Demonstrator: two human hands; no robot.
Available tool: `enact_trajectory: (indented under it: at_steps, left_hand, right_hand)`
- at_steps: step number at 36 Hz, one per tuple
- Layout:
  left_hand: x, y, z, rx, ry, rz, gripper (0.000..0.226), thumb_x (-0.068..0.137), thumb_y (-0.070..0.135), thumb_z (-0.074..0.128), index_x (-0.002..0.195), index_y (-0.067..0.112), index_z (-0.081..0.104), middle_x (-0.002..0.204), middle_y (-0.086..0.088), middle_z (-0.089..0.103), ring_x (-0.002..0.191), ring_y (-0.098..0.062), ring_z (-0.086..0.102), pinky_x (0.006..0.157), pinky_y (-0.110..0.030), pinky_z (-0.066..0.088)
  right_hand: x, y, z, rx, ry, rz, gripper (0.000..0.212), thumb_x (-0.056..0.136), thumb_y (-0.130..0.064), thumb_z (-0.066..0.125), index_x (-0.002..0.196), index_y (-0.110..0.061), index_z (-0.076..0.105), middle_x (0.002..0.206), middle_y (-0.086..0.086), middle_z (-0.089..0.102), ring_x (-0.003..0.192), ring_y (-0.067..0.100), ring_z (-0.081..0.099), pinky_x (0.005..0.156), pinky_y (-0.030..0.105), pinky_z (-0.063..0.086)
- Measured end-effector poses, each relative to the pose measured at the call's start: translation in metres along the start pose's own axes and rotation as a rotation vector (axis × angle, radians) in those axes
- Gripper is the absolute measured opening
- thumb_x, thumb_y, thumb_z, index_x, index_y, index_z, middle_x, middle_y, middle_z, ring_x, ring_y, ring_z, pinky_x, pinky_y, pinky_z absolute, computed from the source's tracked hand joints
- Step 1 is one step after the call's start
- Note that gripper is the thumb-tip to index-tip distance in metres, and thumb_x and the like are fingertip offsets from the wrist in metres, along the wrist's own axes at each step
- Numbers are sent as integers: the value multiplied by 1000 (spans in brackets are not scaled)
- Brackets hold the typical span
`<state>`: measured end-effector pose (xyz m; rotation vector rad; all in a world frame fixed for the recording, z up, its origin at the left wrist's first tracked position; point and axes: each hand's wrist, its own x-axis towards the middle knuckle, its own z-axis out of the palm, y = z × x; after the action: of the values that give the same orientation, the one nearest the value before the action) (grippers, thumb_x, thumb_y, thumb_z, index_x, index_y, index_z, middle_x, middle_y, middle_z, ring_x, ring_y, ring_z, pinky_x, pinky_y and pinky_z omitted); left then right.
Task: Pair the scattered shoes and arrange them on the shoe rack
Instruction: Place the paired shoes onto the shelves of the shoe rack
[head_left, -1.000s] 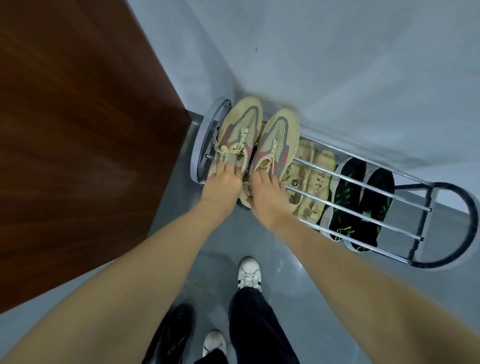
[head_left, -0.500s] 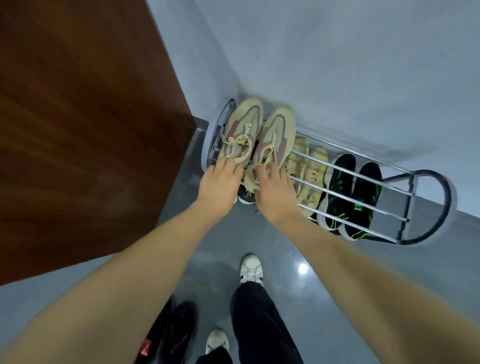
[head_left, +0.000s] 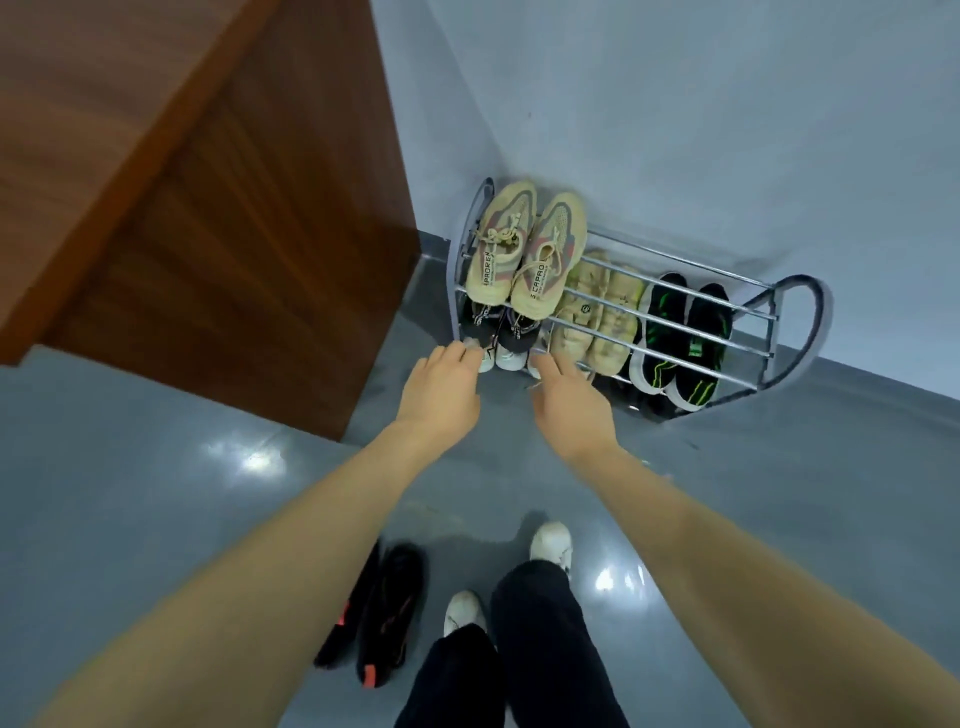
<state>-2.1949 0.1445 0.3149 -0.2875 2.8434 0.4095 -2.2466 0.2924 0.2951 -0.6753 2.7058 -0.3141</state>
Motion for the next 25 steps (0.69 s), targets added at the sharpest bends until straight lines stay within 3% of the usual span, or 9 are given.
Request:
enact_trajectory:
  at_steps: [14,25]
  left_hand:
    - [-122,7,31,-85,22,-43,41,91,17,51,131,13,45,127,-6,48,117,-27,43,94,-35,36]
    - [-221,-23,77,-181,15,-146,43,90,14,54,132,9,47,126,-10,49,119,-28,43,96,-35,37]
  right_hand:
    - [-116,-20,28,48,-49,-26,29,94,-11,41,122,-10,48,114,9,50,101,32,54,72,40,46]
    - [-192,-48,87,92,-96,-97,27,94,-13,42,118,-14,53,113,6,52,101,29,55,70,32,39]
